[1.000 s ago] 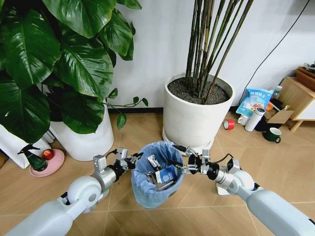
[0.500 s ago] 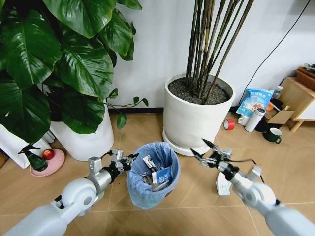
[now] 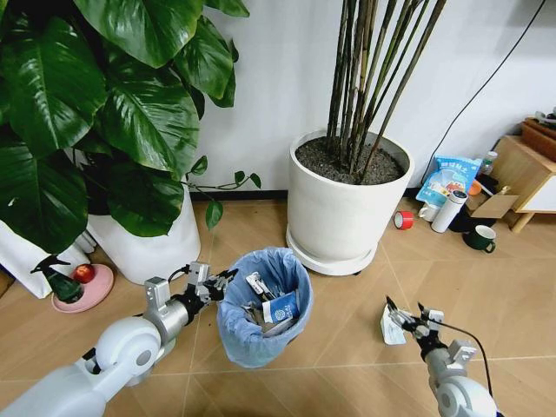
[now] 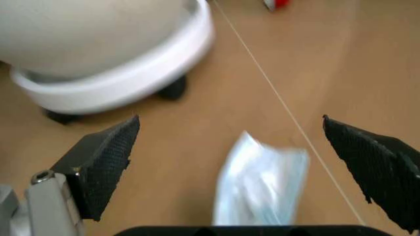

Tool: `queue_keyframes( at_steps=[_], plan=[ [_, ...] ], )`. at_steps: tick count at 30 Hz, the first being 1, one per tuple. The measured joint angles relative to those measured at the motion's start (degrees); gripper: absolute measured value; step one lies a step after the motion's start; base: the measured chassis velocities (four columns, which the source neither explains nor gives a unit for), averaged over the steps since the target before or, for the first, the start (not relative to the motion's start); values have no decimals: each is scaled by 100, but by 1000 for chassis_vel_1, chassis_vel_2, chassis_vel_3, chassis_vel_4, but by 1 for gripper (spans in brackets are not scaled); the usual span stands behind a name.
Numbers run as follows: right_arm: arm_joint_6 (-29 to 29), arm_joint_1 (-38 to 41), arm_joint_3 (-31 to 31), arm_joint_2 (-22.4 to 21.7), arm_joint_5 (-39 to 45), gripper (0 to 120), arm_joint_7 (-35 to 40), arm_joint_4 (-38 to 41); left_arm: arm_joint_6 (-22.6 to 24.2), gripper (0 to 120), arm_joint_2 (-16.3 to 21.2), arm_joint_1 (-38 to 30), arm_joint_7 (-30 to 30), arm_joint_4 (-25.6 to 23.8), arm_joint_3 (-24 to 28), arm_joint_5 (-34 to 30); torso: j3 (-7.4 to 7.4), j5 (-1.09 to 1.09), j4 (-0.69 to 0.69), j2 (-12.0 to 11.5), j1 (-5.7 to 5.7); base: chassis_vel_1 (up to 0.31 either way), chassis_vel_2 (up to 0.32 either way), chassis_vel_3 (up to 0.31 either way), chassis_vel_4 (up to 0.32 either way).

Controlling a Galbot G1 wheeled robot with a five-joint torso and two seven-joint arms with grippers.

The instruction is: Pick up the trash bin and place the garbage on the floor into it.

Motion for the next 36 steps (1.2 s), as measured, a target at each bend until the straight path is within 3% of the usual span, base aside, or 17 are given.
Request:
queue_keyframes(
  at_steps=[9, 26, 36],
  plan=[
    [-136, 346, -149, 362, -104, 100, -15, -795, -16, 0, 51, 126, 10, -29, -78, 14, 0, -1, 1, -1, 0, 0, 0, 0, 0],
    [-294, 740, -294, 591, -71, 100, -62, -1375, -26, 0, 58, 137, 2, -45, -90, 8, 0, 0, 0, -1, 0, 0, 0, 0, 0],
    [-383, 980, -467, 641, 153, 67, -165, -1694, -27, 0, 52, 107, -28, -44, -88, -22, 1, 1, 0, -1, 0, 0, 0, 0, 0]
  ],
)
